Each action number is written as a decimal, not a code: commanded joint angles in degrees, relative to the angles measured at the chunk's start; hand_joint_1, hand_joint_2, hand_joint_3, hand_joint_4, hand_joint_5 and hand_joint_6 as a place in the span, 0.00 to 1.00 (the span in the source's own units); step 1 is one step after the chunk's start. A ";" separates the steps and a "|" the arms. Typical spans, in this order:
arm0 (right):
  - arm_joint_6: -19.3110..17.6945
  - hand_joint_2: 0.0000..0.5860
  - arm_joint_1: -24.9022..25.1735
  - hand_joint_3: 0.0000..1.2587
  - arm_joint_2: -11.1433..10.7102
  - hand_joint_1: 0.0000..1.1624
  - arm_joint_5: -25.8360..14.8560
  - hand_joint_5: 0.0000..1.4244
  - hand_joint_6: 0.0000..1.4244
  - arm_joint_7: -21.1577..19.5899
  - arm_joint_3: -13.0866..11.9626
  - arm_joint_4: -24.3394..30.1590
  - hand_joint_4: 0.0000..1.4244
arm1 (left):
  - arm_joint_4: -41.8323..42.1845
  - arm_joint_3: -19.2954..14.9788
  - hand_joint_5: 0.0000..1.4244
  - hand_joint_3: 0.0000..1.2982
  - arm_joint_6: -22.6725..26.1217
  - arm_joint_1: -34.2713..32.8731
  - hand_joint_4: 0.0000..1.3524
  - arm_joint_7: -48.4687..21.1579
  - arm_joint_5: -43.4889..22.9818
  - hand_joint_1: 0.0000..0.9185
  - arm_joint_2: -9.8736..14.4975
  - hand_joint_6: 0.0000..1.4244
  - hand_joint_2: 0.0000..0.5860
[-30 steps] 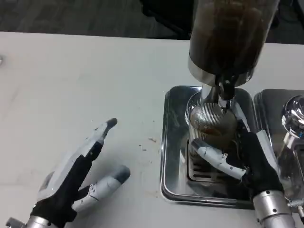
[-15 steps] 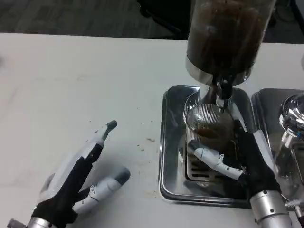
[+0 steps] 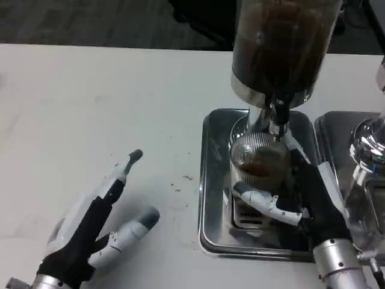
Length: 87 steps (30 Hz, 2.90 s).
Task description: Grasp the cup under the faucet to collect the drink, then remove the cup.
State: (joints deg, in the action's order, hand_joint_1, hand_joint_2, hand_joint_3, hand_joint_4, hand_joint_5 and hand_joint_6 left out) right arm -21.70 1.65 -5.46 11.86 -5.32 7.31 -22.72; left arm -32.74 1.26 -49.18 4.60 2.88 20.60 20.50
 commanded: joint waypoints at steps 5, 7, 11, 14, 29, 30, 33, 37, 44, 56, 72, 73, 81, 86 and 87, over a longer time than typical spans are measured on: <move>2.75 0.34 0.32 0.22 1.20 0.86 1.10 0.29 0.39 0.92 1.71 -3.74 0.31 | 0.17 0.33 0.00 0.00 0.99 0.92 0.00 -0.08 -0.95 0.00 0.49 0.00 0.24; 2.66 0.35 0.68 0.26 1.24 0.87 1.31 0.33 0.42 0.66 1.83 -4.24 0.34 | 0.30 0.30 0.00 0.01 1.18 1.01 0.00 -0.19 -1.20 0.00 0.42 0.00 0.24; 2.04 0.33 1.66 0.33 1.56 0.90 1.10 0.38 0.46 -0.09 1.61 -5.74 0.38 | 0.64 0.45 0.00 0.01 1.37 1.33 0.00 -0.30 -1.04 0.00 0.67 0.00 0.24; 1.08 0.34 1.63 0.38 1.95 0.91 1.15 0.41 0.49 -2.03 0.96 -5.67 0.40 | 0.72 0.45 0.00 0.01 1.41 1.34 0.00 -0.31 -0.91 0.00 0.90 0.00 0.24; -1.07 0.19 0.26 0.56 3.03 0.98 1.70 0.57 0.72 -7.76 -1.01 -3.17 0.54 | -0.37 1.05 0.00 0.01 1.38 0.24 0.00 -0.58 -1.08 0.00 0.74 0.00 0.24; -1.06 0.19 0.19 0.57 3.06 0.98 1.68 0.58 0.74 -7.74 -1.04 -3.11 0.54 | -0.42 1.08 0.00 0.01 1.39 0.17 0.00 -0.57 -1.08 0.00 0.73 0.00 0.24; -1.08 0.18 -0.10 0.60 3.18 0.98 1.85 0.61 0.77 -7.74 -1.12 -2.48 0.56 | -0.60 1.22 0.00 0.01 1.43 0.01 0.00 -0.64 -1.21 0.00 0.79 0.00 0.24; -0.97 0.18 -0.32 0.62 3.12 0.97 2.12 0.63 0.79 -7.83 -1.30 -1.59 0.58 | -0.76 1.51 0.00 0.01 1.43 -0.12 0.00 -0.64 -1.30 0.00 0.74 0.00 0.24; -0.56 0.16 -1.61 0.64 2.86 0.97 2.90 0.66 0.82 -8.18 -1.43 1.00 0.59 | -1.01 1.95 0.00 0.01 1.32 -0.30 0.00 -0.79 -1.53 0.00 0.75 0.00 0.24; -0.29 0.16 -4.27 0.65 3.04 0.97 3.77 0.67 0.83 -9.26 -2.23 6.19 0.60 | -1.20 2.68 0.00 0.01 1.12 -0.61 0.00 -0.85 -1.82 0.00 0.82 0.00 0.24; -1.10 0.19 -10.19 0.66 2.81 0.95 5.00 0.68 0.86 -9.76 -2.79 13.58 0.62 | -0.85 3.70 0.00 0.01 0.73 -0.72 0.00 -0.86 -1.02 0.00 1.18 0.00 0.24; -1.24 0.19 -10.69 0.66 2.74 0.95 4.97 0.68 0.86 -9.68 -2.80 14.10 0.62 | -0.70 3.73 0.00 0.01 0.69 -0.70 0.00 -0.79 -0.89 0.00 1.27 0.00 0.24; -1.56 0.20 -13.66 0.66 2.33 0.94 5.26 0.68 0.87 -9.04 -2.48 18.09 0.62 | 1.09 3.97 0.00 0.01 0.14 -0.40 0.00 0.11 1.31 0.00 2.75 0.00 0.22; -1.29 0.20 -15.56 0.66 1.53 0.94 5.10 0.68 0.88 -7.61 -2.52 21.34 0.62 | 5.77 3.07 0.00 0.00 1.38 1.58 0.00 1.42 4.70 0.00 5.05 0.00 0.21; -1.18 0.20 -15.88 0.66 1.54 0.94 4.92 0.68 0.88 -7.36 -2.56 21.93 0.62 | 7.38 2.69 0.00 0.00 1.92 2.29 0.00 1.64 5.63 0.00 5.85 0.00 0.21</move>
State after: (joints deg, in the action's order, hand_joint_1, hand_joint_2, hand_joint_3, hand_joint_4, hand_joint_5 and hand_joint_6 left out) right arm -21.48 -13.61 -3.88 17.73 -13.10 5.00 -3.96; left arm -28.90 4.95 -48.06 4.93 3.16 23.67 24.06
